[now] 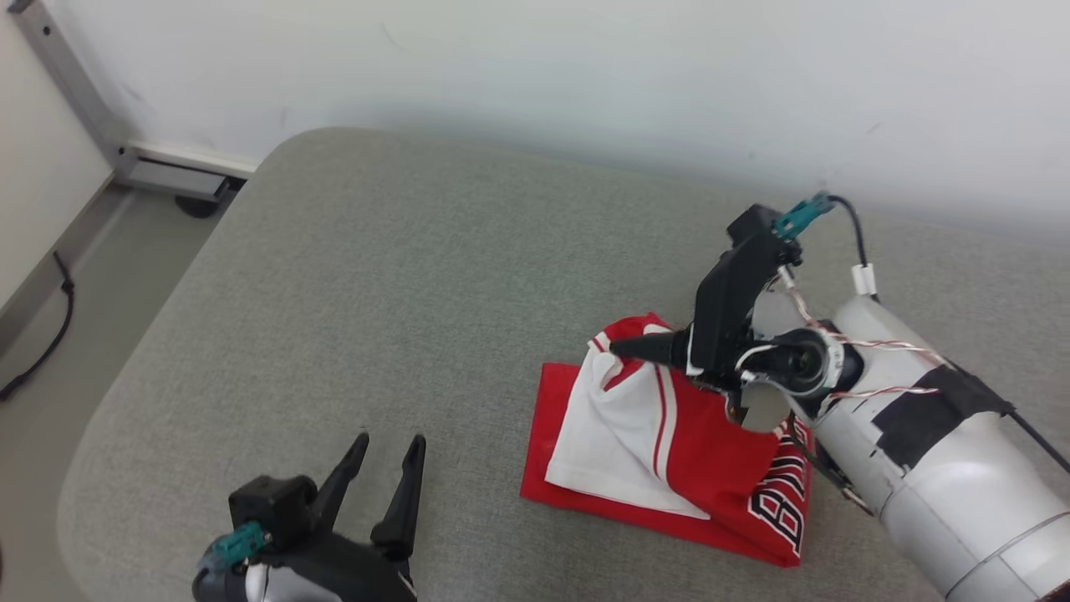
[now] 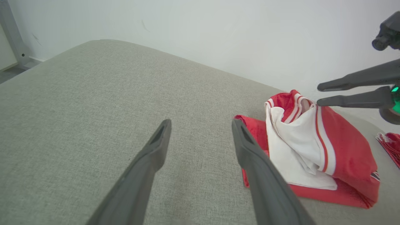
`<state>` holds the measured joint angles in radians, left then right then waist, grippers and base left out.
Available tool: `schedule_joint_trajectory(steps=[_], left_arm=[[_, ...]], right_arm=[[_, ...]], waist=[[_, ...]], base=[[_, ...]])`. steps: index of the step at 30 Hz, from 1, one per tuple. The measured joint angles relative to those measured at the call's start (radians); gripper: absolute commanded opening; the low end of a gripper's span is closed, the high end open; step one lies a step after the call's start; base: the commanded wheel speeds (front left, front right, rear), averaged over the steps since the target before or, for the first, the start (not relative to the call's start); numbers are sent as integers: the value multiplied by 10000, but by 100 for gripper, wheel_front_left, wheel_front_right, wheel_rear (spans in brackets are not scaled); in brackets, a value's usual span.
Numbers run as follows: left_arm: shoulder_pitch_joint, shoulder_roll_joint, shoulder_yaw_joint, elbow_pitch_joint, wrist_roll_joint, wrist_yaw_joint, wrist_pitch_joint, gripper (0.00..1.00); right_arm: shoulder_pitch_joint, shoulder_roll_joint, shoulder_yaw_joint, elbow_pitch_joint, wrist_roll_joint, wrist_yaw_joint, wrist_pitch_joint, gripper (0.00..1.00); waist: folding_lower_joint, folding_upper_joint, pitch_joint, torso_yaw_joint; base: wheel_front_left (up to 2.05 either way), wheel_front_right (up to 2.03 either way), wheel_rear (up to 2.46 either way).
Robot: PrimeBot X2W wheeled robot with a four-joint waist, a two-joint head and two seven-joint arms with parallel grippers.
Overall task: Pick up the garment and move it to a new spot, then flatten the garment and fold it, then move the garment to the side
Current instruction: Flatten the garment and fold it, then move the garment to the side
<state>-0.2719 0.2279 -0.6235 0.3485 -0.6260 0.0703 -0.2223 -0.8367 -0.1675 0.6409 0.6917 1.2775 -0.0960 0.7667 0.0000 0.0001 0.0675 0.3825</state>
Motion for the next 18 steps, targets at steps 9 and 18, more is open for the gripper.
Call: schedule_joint_trajectory(steps=[9,18], left_arm=[[436,169,71,-69,0,58,-77,100],[833,322,259,-527,21,174,-148,100]], right_arm=[[593,-1181,-1011,-1064,408,422,-756,100],[2095,-2311,-815,-1858,-44,244,-1064,100]], waist=[[0,0,-391,-666],[0,0,-536,-1390]], base=[[0,0,0],[0,0,0]])
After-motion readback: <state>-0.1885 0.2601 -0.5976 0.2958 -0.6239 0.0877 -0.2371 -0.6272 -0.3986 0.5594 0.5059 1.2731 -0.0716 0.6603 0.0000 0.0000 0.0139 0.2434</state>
